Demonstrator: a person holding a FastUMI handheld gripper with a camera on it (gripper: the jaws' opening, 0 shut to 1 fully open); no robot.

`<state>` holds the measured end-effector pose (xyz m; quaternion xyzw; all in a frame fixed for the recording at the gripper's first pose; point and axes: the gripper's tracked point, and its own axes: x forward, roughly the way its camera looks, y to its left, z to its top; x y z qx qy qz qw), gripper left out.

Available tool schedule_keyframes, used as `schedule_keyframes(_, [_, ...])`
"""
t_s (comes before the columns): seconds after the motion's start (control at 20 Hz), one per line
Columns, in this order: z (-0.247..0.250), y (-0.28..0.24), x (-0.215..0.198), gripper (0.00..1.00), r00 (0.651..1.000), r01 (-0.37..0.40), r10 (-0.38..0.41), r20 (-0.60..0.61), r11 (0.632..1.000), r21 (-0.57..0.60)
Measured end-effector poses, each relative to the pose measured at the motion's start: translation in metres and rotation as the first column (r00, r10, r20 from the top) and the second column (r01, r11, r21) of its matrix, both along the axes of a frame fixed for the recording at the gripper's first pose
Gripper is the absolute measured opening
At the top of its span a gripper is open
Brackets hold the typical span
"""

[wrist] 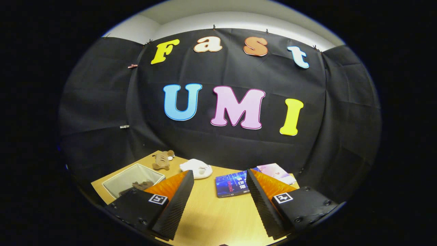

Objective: Open the storage box then place both shoes into the box .Put the left shoe in first, then the right shoe, with the right side of both shoes facing outward in a uniform manner.

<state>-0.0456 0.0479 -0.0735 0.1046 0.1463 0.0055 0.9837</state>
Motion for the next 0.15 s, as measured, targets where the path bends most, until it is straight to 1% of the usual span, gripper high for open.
schedule_keyframes(0.15, [-0.0020, -0.0036, -0.0090, 0.96, 1.000, -0.018, 0.018, 0.009, 0.999, -0.030])
